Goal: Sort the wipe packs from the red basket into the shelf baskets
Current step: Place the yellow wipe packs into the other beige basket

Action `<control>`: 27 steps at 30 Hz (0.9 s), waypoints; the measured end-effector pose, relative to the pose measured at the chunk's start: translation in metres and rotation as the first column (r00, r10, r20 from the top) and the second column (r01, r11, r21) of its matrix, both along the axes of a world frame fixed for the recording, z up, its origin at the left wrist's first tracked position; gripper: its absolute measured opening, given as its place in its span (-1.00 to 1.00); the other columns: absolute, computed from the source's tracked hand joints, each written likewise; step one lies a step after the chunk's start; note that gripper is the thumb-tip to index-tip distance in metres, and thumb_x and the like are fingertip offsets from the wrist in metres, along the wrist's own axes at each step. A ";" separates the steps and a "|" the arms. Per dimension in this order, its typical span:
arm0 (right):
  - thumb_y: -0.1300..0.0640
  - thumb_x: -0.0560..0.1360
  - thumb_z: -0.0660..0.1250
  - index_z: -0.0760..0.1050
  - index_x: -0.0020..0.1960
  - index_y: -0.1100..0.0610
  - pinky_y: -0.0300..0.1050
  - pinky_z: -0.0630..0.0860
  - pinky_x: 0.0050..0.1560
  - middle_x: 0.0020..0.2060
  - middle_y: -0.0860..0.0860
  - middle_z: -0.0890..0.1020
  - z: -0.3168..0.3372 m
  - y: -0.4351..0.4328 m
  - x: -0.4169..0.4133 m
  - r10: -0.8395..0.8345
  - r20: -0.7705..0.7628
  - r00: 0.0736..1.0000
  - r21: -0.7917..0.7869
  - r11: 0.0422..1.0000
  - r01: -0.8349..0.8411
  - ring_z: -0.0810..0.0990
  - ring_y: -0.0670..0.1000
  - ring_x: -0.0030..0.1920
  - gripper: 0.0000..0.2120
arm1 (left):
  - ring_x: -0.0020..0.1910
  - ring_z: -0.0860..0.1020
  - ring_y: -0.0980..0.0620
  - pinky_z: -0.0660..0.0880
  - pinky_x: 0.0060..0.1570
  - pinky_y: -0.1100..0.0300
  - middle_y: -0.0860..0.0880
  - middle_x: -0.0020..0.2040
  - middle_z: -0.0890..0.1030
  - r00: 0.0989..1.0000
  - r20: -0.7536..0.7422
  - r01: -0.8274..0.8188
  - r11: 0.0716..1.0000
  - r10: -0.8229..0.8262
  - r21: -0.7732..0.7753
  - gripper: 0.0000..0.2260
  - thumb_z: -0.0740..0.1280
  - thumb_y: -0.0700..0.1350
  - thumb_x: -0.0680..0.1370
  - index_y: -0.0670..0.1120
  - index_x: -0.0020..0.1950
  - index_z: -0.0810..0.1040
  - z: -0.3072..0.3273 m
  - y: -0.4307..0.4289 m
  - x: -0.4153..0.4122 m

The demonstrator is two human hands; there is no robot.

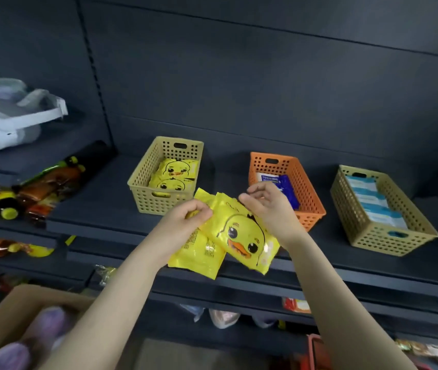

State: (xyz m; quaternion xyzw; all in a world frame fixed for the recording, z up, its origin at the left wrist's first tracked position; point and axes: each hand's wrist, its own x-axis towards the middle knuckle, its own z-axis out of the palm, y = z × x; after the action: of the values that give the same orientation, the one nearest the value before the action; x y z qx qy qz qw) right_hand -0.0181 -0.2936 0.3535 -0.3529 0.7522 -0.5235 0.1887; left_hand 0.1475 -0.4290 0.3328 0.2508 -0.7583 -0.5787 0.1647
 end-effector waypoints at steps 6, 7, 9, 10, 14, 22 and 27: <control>-0.34 0.48 0.21 0.37 0.34 -0.02 -0.05 0.47 0.22 0.20 -0.09 0.58 -0.016 -0.042 -0.029 -0.032 0.391 0.920 0.095 0.995 -0.006 0.56 -0.06 0.16 -0.44 | 0.07 0.58 0.02 0.52 0.07 0.04 0.08 0.06 0.63 0.962 -0.116 -0.208 0.938 0.248 0.277 -0.89 0.31 0.08 0.55 0.14 -0.05 0.62 0.013 -0.060 -0.024; -0.32 0.50 0.20 0.43 0.24 -0.08 0.06 0.52 0.20 0.11 -0.06 0.64 -0.020 -0.054 -0.031 -0.028 0.474 0.880 0.032 0.999 0.014 0.61 0.00 0.12 -0.56 | 0.06 0.60 -0.03 0.54 0.06 -0.01 0.04 0.07 0.64 0.955 -0.113 -0.234 0.929 0.275 0.285 -0.89 0.32 0.08 0.55 0.14 -0.04 0.63 0.015 -0.066 -0.030; -0.21 0.59 0.13 0.46 0.04 -0.08 0.03 0.64 -0.12 -0.13 0.00 0.69 -0.017 -0.079 -0.032 -0.071 0.492 0.868 -0.085 0.988 0.129 0.68 0.03 -0.10 -0.75 | 0.04 0.61 -0.06 0.55 0.04 -0.07 0.04 0.03 0.66 0.942 -0.111 -0.278 0.922 0.316 0.269 -0.90 0.32 0.09 0.55 0.16 -0.07 0.63 0.019 -0.079 -0.039; -0.18 0.61 0.09 0.48 -0.01 -0.01 -0.08 0.61 -0.32 -0.21 0.03 0.67 -0.014 -0.092 -0.032 -0.117 0.455 0.883 -0.104 0.977 0.184 0.66 0.01 -0.23 -0.70 | 0.01 0.63 -0.06 0.57 -0.01 -0.06 0.03 0.00 0.67 0.934 -0.118 -0.295 0.915 0.337 0.276 -0.89 0.32 0.08 0.55 0.15 -0.08 0.64 0.020 -0.085 -0.044; -0.12 0.65 0.01 0.47 -0.14 0.11 -0.27 0.36 -0.62 -0.31 0.14 0.58 -0.015 -0.130 -0.047 -0.197 0.251 0.948 -0.158 0.957 0.241 0.53 -0.05 -0.49 -0.59 | -0.11 0.64 -0.01 0.55 -0.15 0.03 -0.03 -0.03 0.67 0.899 -0.151 -0.361 0.891 0.411 0.276 -0.86 0.29 0.04 0.58 0.11 -0.07 0.64 0.019 -0.112 -0.051; -0.10 0.65 0.04 0.50 -0.15 0.09 -0.20 0.45 -0.57 -0.32 0.10 0.62 -0.019 -0.186 -0.054 -0.141 0.171 0.975 -0.142 0.976 0.166 0.60 0.01 -0.39 -0.61 | 0.07 0.61 -0.08 0.57 0.06 -0.14 -0.04 0.16 0.59 0.875 -0.085 -0.452 0.868 0.476 0.206 -0.90 0.32 0.11 0.55 0.17 -0.04 0.62 0.002 -0.168 -0.038; 0.01 0.53 0.34 0.46 0.22 0.03 0.08 0.65 -0.09 0.03 0.02 0.70 -0.020 -0.223 -0.043 0.134 0.581 0.803 -0.143 0.988 -0.061 0.70 0.05 0.00 -0.71 | 0.04 0.62 -0.09 0.58 0.03 -0.13 -0.03 0.13 0.60 0.919 -0.030 -0.382 0.905 0.394 0.188 -0.90 0.34 0.11 0.53 0.17 -0.06 0.63 -0.001 -0.222 -0.029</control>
State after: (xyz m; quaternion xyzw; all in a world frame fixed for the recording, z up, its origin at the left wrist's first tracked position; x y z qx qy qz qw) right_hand -0.0611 -0.5166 0.3336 -0.2219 0.6054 -0.6398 0.4183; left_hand 0.1183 -0.6511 0.3321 0.3909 -0.6324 -0.6079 0.2788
